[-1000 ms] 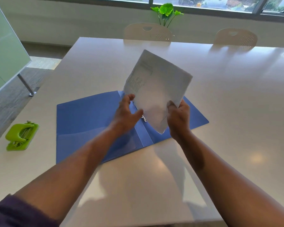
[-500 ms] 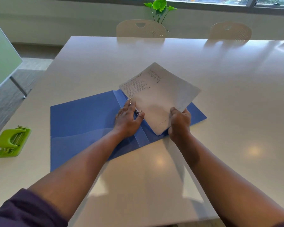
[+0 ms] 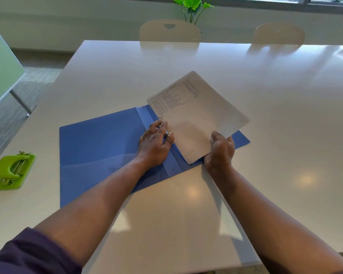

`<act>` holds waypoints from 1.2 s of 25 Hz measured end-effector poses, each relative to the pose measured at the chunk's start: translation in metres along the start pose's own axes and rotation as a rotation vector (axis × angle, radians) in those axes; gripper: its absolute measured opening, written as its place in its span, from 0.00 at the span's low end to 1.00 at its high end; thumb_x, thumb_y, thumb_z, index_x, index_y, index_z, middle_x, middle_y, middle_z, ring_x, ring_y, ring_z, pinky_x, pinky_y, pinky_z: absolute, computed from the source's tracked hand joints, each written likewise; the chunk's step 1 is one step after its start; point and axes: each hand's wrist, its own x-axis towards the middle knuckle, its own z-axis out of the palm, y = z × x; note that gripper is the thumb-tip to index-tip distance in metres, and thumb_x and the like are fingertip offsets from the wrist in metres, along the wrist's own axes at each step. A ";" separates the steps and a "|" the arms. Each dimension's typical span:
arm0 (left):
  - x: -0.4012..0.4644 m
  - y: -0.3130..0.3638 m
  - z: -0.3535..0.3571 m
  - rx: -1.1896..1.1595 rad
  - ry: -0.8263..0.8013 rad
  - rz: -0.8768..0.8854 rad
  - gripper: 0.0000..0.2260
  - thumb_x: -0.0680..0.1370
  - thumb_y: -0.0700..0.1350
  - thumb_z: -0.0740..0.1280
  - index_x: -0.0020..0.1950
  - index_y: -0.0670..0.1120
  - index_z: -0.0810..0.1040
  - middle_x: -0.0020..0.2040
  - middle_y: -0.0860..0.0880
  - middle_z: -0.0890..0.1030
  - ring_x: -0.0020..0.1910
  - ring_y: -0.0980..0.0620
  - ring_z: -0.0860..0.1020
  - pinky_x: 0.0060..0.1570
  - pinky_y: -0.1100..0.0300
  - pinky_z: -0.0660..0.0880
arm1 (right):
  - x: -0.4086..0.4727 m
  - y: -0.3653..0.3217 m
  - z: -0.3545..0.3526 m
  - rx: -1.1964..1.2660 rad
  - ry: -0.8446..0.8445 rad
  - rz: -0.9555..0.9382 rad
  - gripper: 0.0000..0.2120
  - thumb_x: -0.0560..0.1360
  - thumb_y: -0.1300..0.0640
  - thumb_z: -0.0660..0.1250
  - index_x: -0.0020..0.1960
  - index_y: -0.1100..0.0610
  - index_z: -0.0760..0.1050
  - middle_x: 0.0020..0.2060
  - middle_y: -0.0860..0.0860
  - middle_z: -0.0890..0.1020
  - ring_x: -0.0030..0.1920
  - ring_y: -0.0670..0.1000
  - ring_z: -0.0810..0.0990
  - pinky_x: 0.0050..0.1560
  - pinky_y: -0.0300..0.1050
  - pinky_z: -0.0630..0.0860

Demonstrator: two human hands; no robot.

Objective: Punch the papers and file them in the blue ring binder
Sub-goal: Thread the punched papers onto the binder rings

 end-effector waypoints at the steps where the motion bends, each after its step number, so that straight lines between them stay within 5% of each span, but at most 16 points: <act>1: 0.000 0.000 0.000 0.014 -0.005 0.004 0.27 0.85 0.59 0.55 0.82 0.51 0.59 0.82 0.51 0.57 0.80 0.45 0.57 0.77 0.44 0.54 | 0.000 0.001 -0.001 0.032 0.006 0.008 0.08 0.80 0.62 0.64 0.55 0.50 0.74 0.53 0.51 0.82 0.54 0.54 0.80 0.56 0.52 0.78; 8: -0.002 0.002 -0.001 0.022 -0.024 -0.010 0.25 0.82 0.59 0.61 0.78 0.54 0.66 0.82 0.52 0.60 0.80 0.46 0.56 0.76 0.46 0.52 | 0.007 -0.005 -0.001 -0.172 0.008 -0.145 0.21 0.72 0.71 0.62 0.59 0.52 0.72 0.53 0.52 0.81 0.55 0.55 0.83 0.52 0.50 0.83; 11: -0.001 0.003 0.001 0.071 -0.033 -0.008 0.25 0.80 0.60 0.63 0.77 0.56 0.68 0.82 0.51 0.58 0.79 0.45 0.55 0.77 0.45 0.53 | 0.011 -0.013 -0.002 -0.269 0.052 -0.202 0.35 0.73 0.72 0.63 0.75 0.50 0.58 0.65 0.51 0.75 0.63 0.52 0.78 0.56 0.45 0.79; 14: -0.001 0.003 0.001 0.060 -0.022 0.003 0.24 0.80 0.60 0.63 0.75 0.57 0.70 0.82 0.52 0.59 0.79 0.45 0.56 0.76 0.45 0.53 | 0.012 -0.020 -0.002 -0.517 0.164 -0.261 0.48 0.74 0.66 0.67 0.82 0.46 0.41 0.80 0.51 0.55 0.76 0.53 0.62 0.68 0.50 0.67; 16: -0.002 0.003 0.002 0.073 -0.019 0.008 0.24 0.80 0.61 0.64 0.75 0.57 0.70 0.82 0.51 0.59 0.79 0.45 0.56 0.76 0.45 0.54 | 0.011 -0.022 -0.002 -0.915 0.221 -0.466 0.47 0.73 0.60 0.68 0.82 0.46 0.42 0.82 0.50 0.46 0.81 0.55 0.47 0.75 0.62 0.55; 18: -0.002 0.004 0.002 0.091 -0.022 0.004 0.24 0.79 0.62 0.64 0.74 0.57 0.70 0.82 0.51 0.59 0.79 0.45 0.55 0.76 0.45 0.53 | 0.012 -0.019 -0.003 -1.247 0.120 -0.736 0.42 0.73 0.57 0.67 0.82 0.48 0.51 0.82 0.49 0.49 0.82 0.54 0.43 0.74 0.62 0.50; 22: -0.002 0.001 0.000 0.125 -0.033 0.045 0.25 0.79 0.63 0.63 0.74 0.57 0.70 0.82 0.50 0.59 0.79 0.45 0.57 0.76 0.45 0.54 | 0.008 -0.010 0.007 -1.449 -0.304 -0.881 0.23 0.77 0.56 0.67 0.72 0.51 0.73 0.74 0.48 0.72 0.78 0.51 0.61 0.73 0.57 0.55; 26: 0.000 -0.008 -0.008 0.126 -0.072 0.121 0.25 0.79 0.62 0.64 0.75 0.57 0.70 0.82 0.50 0.60 0.79 0.45 0.58 0.75 0.46 0.55 | -0.001 0.006 0.013 -1.541 -0.597 -0.918 0.18 0.78 0.53 0.68 0.68 0.52 0.77 0.67 0.48 0.79 0.72 0.49 0.71 0.70 0.52 0.61; 30: 0.002 -0.019 -0.016 0.097 -0.079 0.223 0.22 0.79 0.58 0.66 0.73 0.56 0.73 0.80 0.51 0.65 0.77 0.46 0.62 0.73 0.49 0.57 | -0.009 0.016 0.020 -1.516 -0.710 -0.883 0.17 0.80 0.52 0.65 0.68 0.51 0.78 0.65 0.50 0.81 0.67 0.52 0.75 0.68 0.52 0.65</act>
